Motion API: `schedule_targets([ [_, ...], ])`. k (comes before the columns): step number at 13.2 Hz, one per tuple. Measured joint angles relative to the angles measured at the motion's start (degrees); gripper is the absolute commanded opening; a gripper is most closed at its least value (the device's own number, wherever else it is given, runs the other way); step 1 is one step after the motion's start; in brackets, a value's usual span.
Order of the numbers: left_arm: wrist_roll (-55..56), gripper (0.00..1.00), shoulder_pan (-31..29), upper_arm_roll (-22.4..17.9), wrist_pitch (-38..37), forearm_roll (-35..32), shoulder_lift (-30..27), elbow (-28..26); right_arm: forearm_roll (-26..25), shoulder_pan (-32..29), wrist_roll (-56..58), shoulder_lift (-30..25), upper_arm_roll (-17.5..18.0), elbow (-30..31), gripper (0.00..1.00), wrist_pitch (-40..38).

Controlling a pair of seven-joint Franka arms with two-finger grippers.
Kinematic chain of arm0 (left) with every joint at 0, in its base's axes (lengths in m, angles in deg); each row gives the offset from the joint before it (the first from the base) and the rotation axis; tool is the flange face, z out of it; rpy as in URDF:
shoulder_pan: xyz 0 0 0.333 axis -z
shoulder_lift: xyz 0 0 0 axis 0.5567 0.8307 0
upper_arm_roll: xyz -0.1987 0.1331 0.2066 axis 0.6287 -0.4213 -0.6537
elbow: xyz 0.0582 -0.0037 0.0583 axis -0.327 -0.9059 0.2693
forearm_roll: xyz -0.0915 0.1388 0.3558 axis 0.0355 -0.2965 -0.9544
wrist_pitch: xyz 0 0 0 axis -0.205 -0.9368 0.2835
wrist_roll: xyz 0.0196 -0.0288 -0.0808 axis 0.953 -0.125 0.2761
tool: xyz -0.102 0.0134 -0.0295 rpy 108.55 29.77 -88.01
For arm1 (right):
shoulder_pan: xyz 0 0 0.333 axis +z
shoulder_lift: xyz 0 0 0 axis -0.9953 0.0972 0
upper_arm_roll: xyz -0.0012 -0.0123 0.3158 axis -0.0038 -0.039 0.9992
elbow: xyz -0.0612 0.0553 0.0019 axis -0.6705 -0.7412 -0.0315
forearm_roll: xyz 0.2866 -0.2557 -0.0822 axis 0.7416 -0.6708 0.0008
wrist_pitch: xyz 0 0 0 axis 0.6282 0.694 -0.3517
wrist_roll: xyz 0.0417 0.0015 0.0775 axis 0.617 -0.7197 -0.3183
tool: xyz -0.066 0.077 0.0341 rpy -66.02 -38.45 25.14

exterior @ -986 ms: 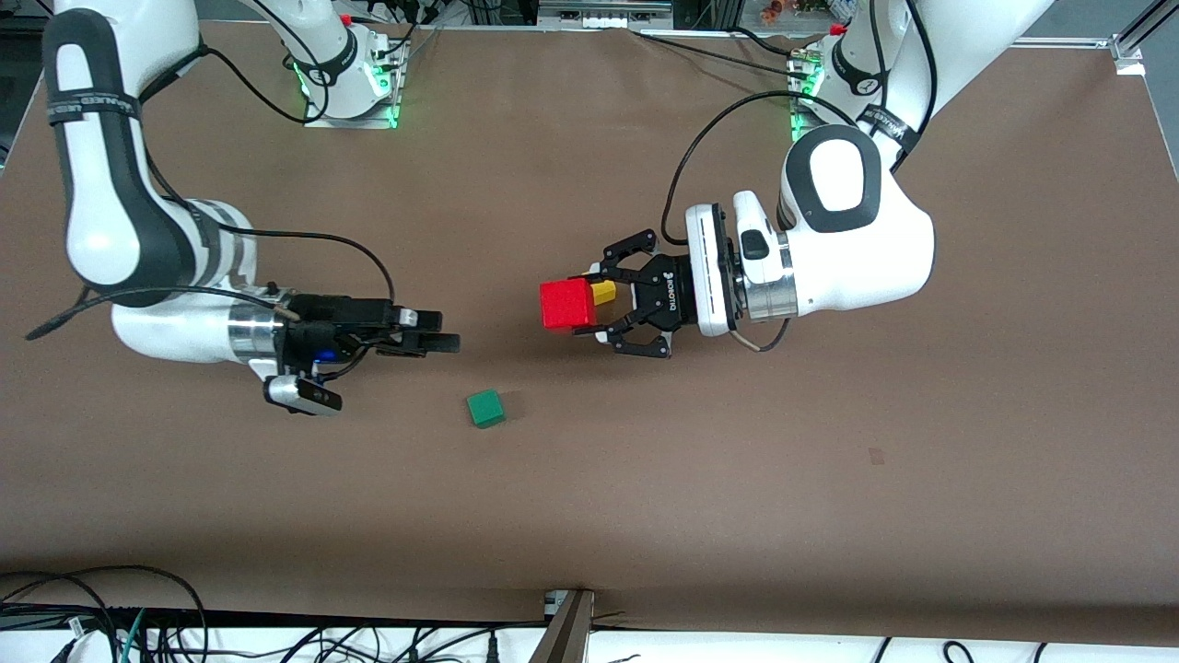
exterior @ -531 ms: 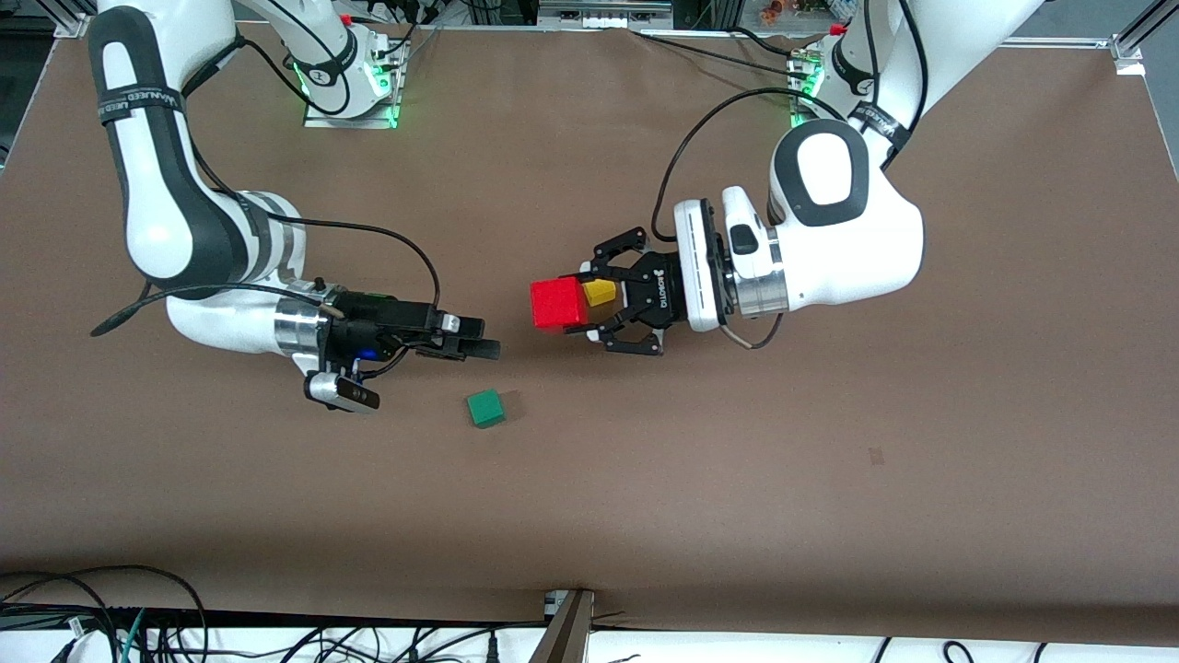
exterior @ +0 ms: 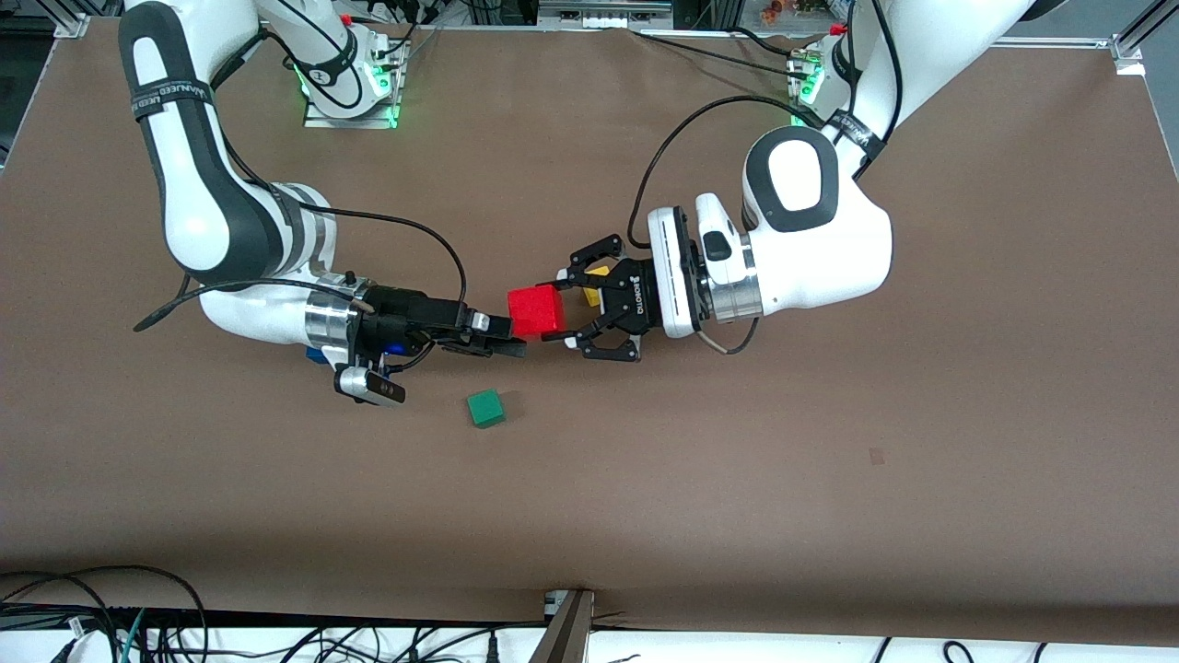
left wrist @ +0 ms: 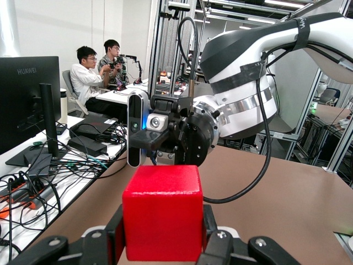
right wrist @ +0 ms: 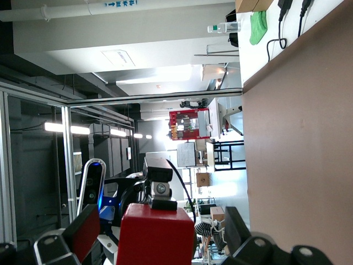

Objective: Pass red block to right arm, stack on blue
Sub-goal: 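Hold the red cube while the right gripper reaches and grasps it, then open the left gripper to release the red cube to the right gripper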

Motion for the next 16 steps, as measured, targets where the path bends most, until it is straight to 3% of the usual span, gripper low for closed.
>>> schedule_targets([
  [2, 0.0, 0.0, 0.04, -0.03, 0.16, 0.0, 0.54, 0.47, 0.1, 0.42, 0.03, 0.0, 0.0, 0.0, 0.97, 0.98],
  [5, 0.0, 0.0, 0.11, -0.1, 0.25, 0.0, 1.28, 1.61, 0.26, 0.82, 0.05, 0.0, 0.0, 0.02, 0.8, 1.63],
  [10, -0.02, 0.0, 0.3, -0.22, 0.29, 0.0, 2.15, 2.51, 1.76, 1.16, 0.06, -0.01, 0.0, 0.03, 0.62, 2.49],
  [12, -0.05, 0.0, 0.32, -0.32, 0.3, 0.0, 2.37, 2.75, 2.48, 1.31, 0.07, -0.07, 0.0, 0.0, 0.52, 2.93],
  [16, -0.88, 0.0, 0.36, -0.41, 0.35, -0.01, 2.6, 2.89, 3.01, 1.43, -0.16, -0.12, 0.0, -0.05, 0.22, 3.36],
])
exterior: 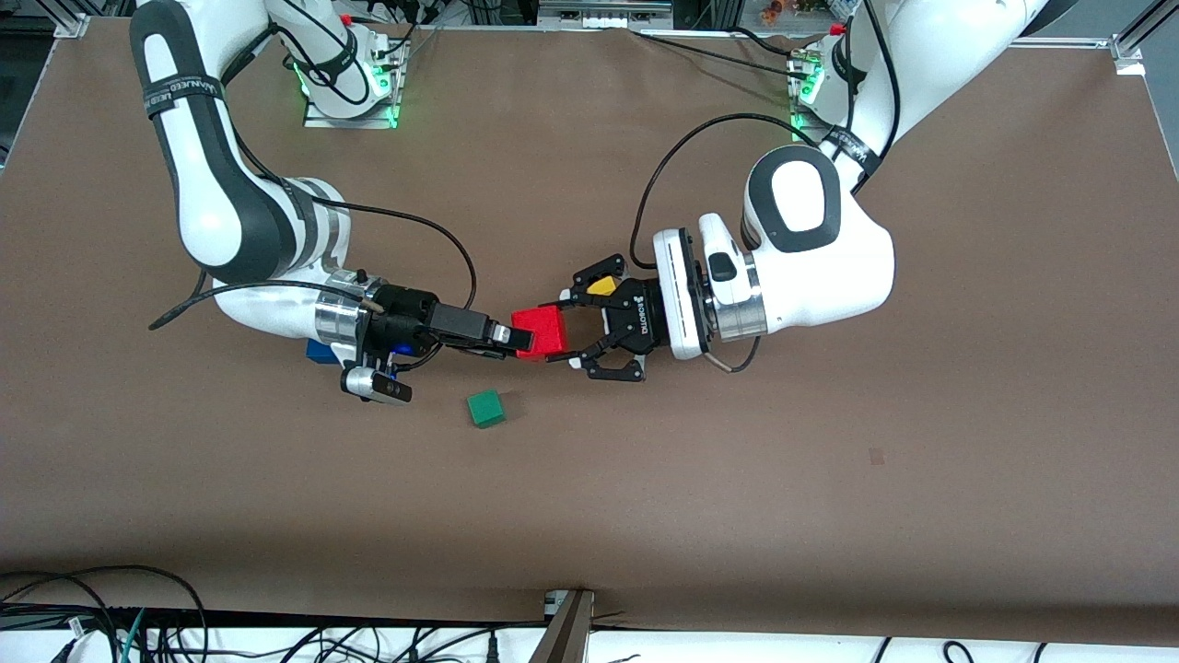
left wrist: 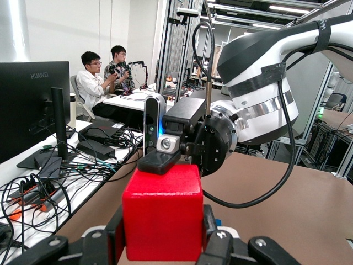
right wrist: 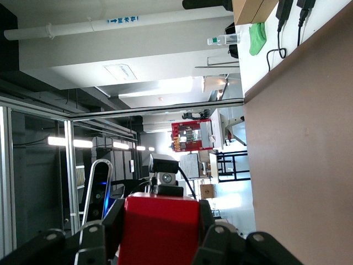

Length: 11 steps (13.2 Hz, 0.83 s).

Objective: Pass red block to right arm, stack on blue
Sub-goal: 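Open the left gripper to release the red cube to the right gripper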

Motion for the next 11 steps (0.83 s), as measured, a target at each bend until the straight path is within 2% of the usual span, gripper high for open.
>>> schedule_targets([
  [3, 0.0, 0.0, 0.0, 0.0, 0.0, 0.0, 0.01, 0.03, 0.06, 0.01, 0.01, 0.0, 0.0, 0.0, 0.0, 0.01],
  [4, 0.01, 0.25, 0.01, 0.0, 0.0, 0.0, 0.01, 0.04, 0.07, 0.01, 0.01, -0.01, 0.0, 0.0, 0.0, 0.01],
  [5, 0.05, 0.71, 0.03, -0.01, 0.01, 0.0, 0.02, 0.06, 0.07, 0.01, 0.01, -0.02, -0.01, 0.0, 0.0, 0.01],
  [6, 0.07, 1.0, 0.08, 0.0, 0.05, 0.0, 0.04, 0.11, 0.07, 0.0, 0.01, -0.04, -0.04, 0.0, 0.0, 0.0],
  [11, 1.27, 1.0, 0.96, 0.05, 0.04, 0.03, 0.08, 0.98, 0.07, -0.05, 0.16, -0.04, -0.49, 0.0, 0.0, 0.0],
])
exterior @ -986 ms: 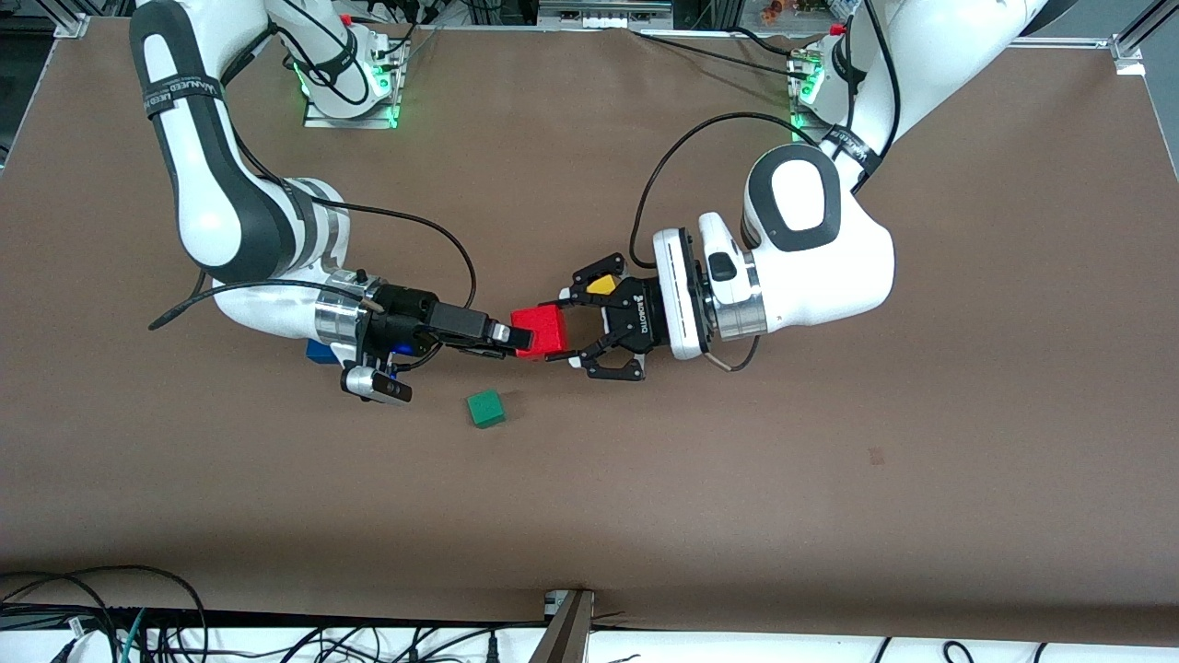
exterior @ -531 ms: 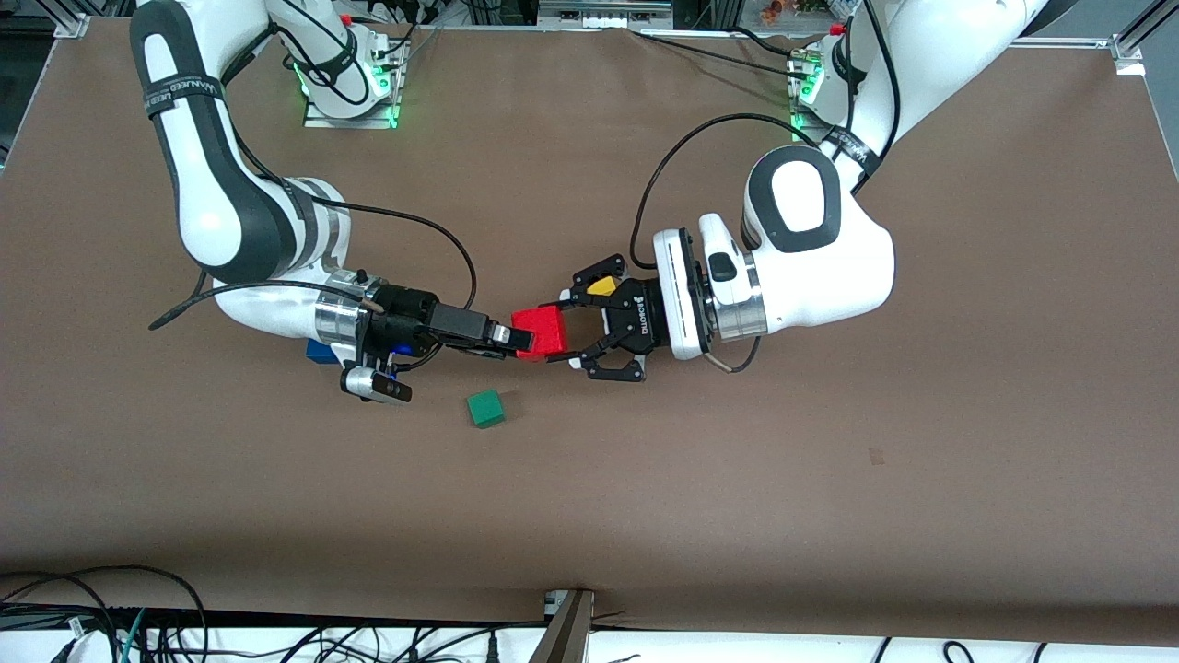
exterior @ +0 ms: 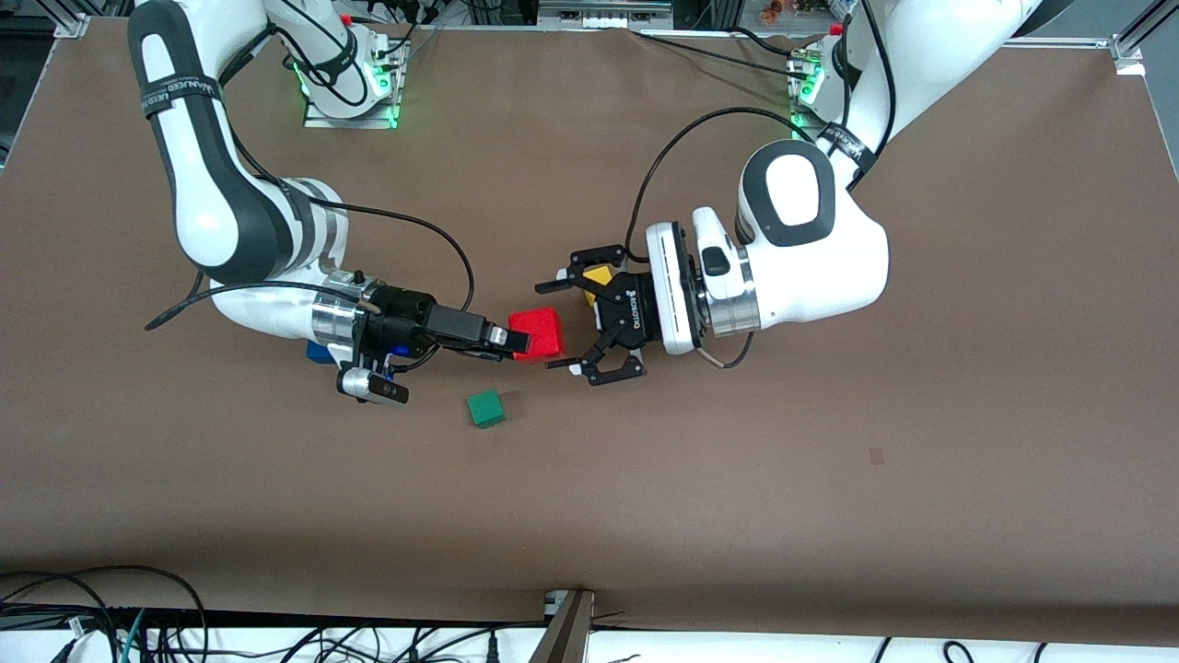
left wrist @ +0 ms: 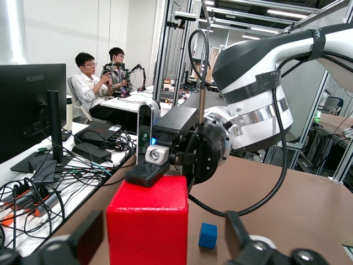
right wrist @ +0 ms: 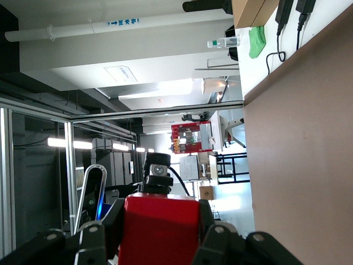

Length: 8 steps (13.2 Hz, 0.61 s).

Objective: Pass red block to right arm, stack on blue
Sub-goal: 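Open the left gripper to release the red cube to the right gripper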

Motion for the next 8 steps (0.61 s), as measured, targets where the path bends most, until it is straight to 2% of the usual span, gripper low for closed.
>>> schedule_targets([
  [3, 0.01, 1.0, -0.01, -0.02, 0.0, 0.0, 0.09, 0.12, -1.45, -0.46, 0.4, -0.07, -1.85, -0.11, 0.0, -1.35],
  [5, 0.04, 1.0, -0.15, -0.05, 0.01, 0.0, 0.11, 0.25, -6.38, -2.36, 0.4, -0.15, -4.11, -0.15, 0.0, -6.4],
  [8, 0.91, 1.0, -0.64, -0.59, 0.01, -0.41, 0.09, 0.79, -16.6, -8.1, 0.58, -0.22, -5.02, -0.91, 0.0, -13.96],
])
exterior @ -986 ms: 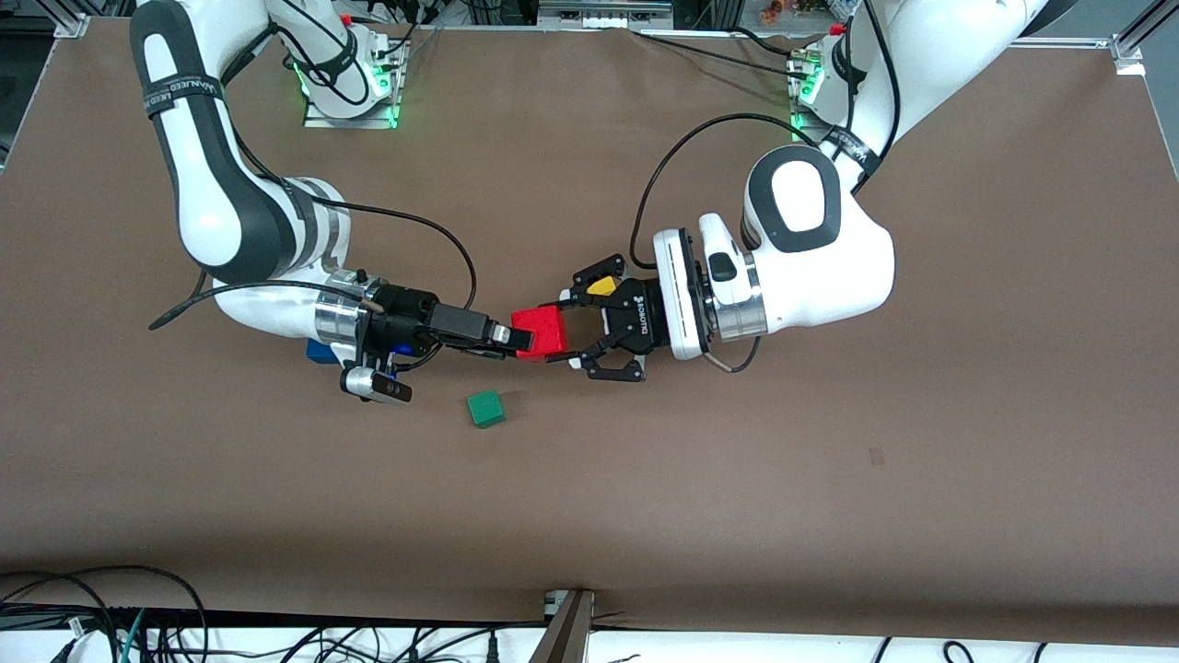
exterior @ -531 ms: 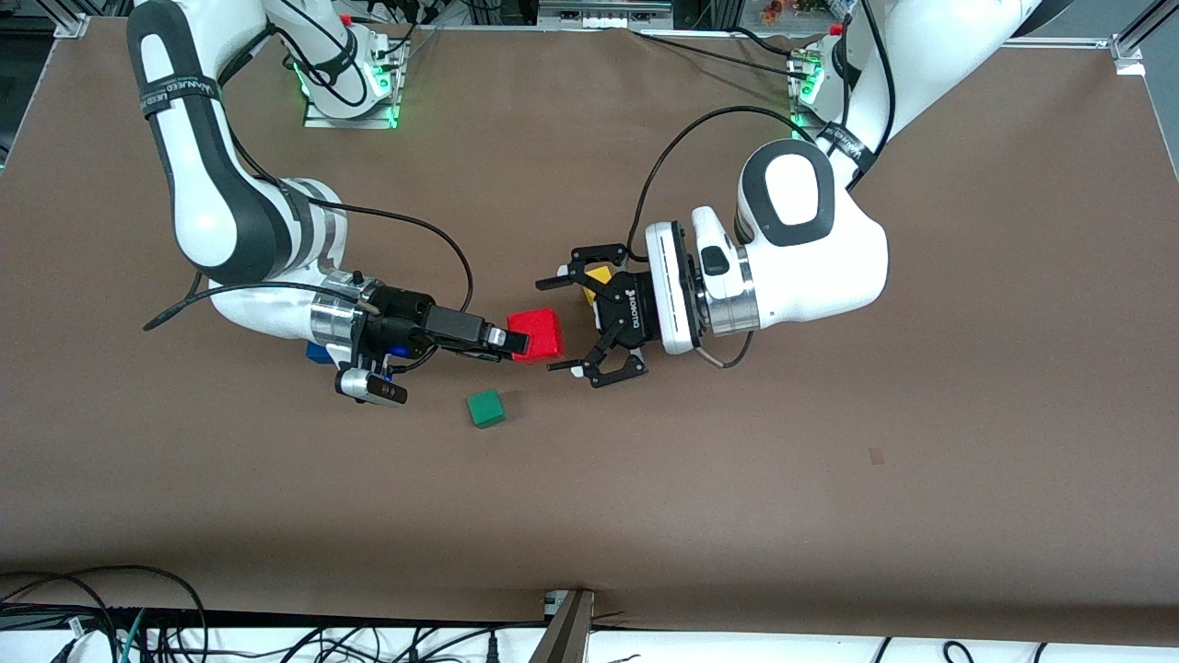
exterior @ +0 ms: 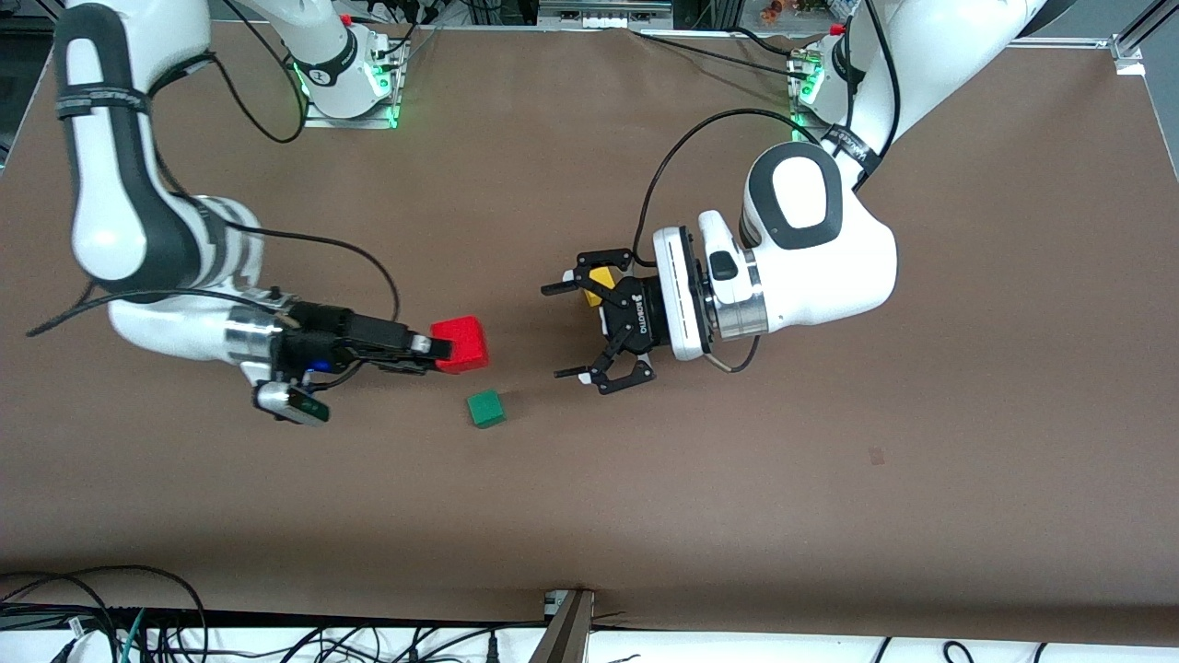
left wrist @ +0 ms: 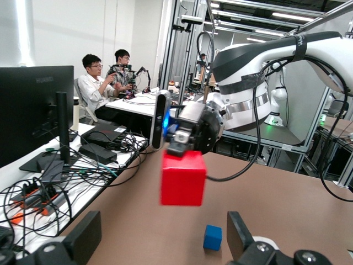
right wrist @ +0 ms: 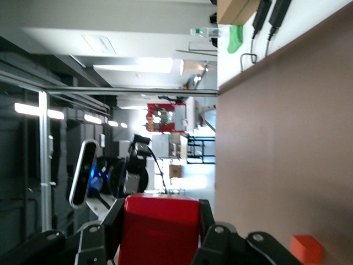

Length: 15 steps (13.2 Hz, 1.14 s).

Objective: Pass red block to right arm, stack on blue
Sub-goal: 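Open the left gripper to release the red cube to the right gripper, then carry the red cube toward the blue cube while the left gripper withdraws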

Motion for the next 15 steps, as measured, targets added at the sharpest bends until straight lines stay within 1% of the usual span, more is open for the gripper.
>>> schedule_targets([
  [3, 3.72, 1.0, -0.09, -1.59, -0.06, -5.44, 0.0, 0.15, -11.36, -4.36, 0.01, -0.18, -0.08, -1.98, 0.0, -3.99],
  [5, 8.0, 1.0, -0.11, -2.61, -0.27, -11.31, 0.0, 0.2, -19.54, -5.63, 0.07, -0.59, -0.91, -2.67, 0.0, -5.14],
  [8, 16.28, 1.0, -0.14, -3.73, -1.04, -21.43, 0.01, 0.26, -34.88, -5.95, 0.1, -3.41, -3.25, -2.95, 0.0, -5.89],
  [10, 21.53, 1.0, -0.13, -3.9, -1.87, -26.52, 0.0, 0.27, -45.02, -5.99, -0.47, -5.7, -3.89, -2.97, 0.0, -6.11],
  [11, 24.0, 1.0, -0.1, -4.46, -3.62, -29.04, -0.01, 0.29, -49.94, -5.99, -1.44, -6.69, -3.98, -2.97, 0.0, -6.17],
  [13, 27.5, 1.0, 0.0, -6.84, -7.83, -33.62, -0.16, 0.55, -57.71, -5.97, -3.94, -8.14, -4.0, -2.95, 0.0, -6.29],
  [15, 29.26, 1.0, 0.57, -11.56, -13.24, -34.76, -1.74, 0.98, -63.27, -5.97, -6.87, -8.85, -4.04, -2.91, 0.0, -6.45],
])
